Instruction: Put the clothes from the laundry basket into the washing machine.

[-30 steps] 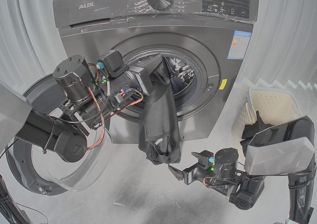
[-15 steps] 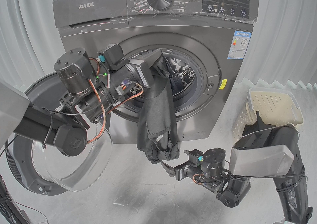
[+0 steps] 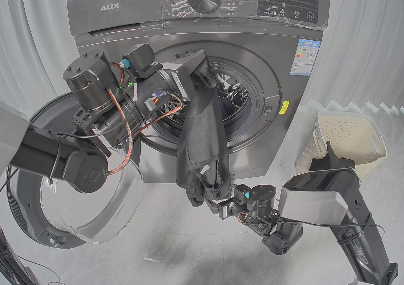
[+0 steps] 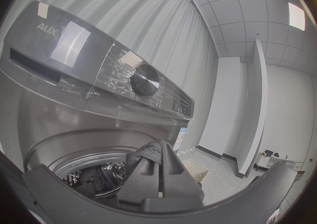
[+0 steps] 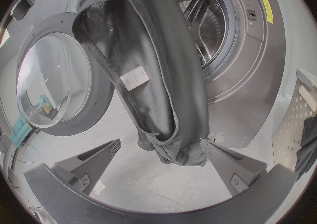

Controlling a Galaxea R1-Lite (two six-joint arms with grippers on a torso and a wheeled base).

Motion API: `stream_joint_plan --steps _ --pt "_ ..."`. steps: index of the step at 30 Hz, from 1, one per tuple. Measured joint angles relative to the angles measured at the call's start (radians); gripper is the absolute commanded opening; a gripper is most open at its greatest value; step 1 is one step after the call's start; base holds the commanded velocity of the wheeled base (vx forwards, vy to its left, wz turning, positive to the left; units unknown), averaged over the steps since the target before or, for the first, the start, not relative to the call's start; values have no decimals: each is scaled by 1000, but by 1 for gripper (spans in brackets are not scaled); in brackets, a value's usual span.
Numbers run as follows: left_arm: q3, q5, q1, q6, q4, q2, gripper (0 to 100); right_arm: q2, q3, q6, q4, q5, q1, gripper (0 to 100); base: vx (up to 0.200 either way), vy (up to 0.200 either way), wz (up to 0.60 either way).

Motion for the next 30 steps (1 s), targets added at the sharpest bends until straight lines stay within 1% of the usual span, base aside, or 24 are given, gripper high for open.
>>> stream_joint_plan --steps 14,27,28,30 --pt "-3 0 -3 -1 6 -19 0 102 -217 0 30 6 -34 100 0 0 0" --pt "-3 0 -3 -1 8 -21 0 137 -273 1 25 9 -29 100 0 0 0" --pt "-3 0 -3 -1 8 -21 0 138 -276 1 23 9 -29 0 0 0 0" --pt "-3 0 -1 -1 9 -21 0 140 -280 2 16 9 -28 0 0 0 0"
